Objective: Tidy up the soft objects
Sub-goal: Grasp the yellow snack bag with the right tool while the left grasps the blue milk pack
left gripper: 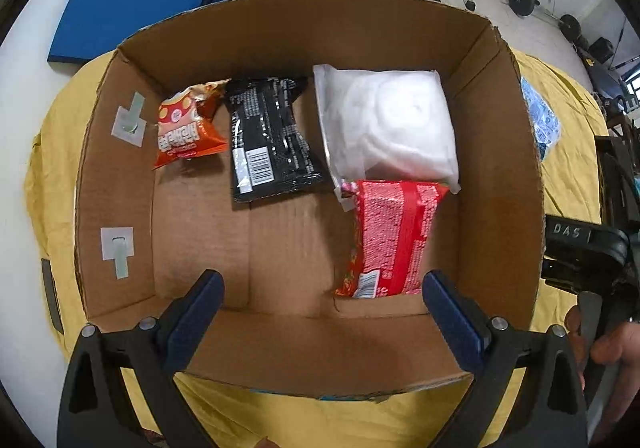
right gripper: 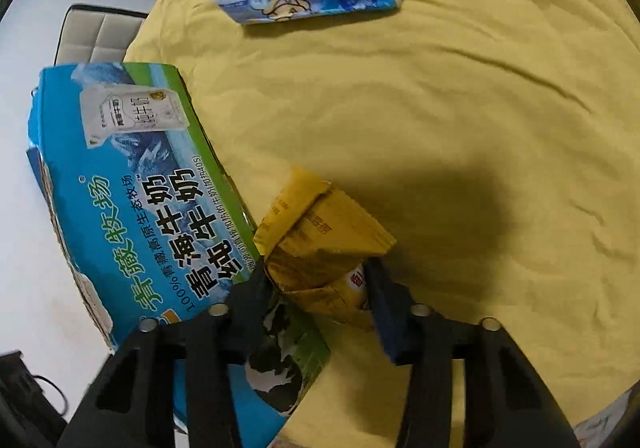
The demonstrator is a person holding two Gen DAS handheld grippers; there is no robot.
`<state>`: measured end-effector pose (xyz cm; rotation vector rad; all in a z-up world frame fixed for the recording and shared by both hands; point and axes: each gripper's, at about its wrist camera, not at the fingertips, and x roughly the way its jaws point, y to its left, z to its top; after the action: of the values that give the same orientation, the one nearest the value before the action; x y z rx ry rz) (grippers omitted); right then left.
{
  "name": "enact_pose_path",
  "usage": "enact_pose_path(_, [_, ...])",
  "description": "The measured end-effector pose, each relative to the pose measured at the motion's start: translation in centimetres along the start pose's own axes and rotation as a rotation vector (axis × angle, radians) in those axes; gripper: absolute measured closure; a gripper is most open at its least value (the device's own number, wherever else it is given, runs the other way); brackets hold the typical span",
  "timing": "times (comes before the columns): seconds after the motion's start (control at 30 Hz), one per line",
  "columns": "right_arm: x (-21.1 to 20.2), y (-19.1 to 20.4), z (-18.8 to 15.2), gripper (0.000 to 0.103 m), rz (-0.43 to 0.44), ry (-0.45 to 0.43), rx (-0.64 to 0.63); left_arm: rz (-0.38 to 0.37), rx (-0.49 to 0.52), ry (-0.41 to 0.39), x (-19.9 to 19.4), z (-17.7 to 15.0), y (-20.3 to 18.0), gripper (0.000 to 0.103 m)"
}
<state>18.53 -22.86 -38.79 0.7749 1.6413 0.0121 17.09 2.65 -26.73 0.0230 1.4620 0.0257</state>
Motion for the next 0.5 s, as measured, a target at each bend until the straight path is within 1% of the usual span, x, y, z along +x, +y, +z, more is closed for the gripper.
enact_pose_path(0.1, [-0.7, 0.0, -0.2, 0.063, -0.025, -0.009, -0.035, -0.001, 0.005, -0.001, -0.2, 0.4, -0.7, 0.001])
enact_pose_path(0.2, [-2.6, -1.1, -0.4, 0.064, -0.050, -0.037, -0.057, -0.007, 0.013, -0.015, -1.1, 0.9, -1.8, 0.001])
enact_pose_path(0.33, [-6.3, -4.0, 0.1, 0.064, -0.063, -0.068, -0.045, -0.034, 0.042, -0.072, -3.7, 2.1, -4.1, 0.001])
enact_pose_path(0.43, [-9.4, -6.7, 1.3, 0.064, -0.124, -0.115, -0.031, -0.076, 0.081, -0.111, -5.8, 3.4, -7.1, 0.001])
enact_pose_path(0.5, [-11.4, -8.9, 2.8, 0.064, -0.158, -0.130, -0.009, -0.110, 0.112, -0.129, -6.7, 4.6, -9.5, 0.001])
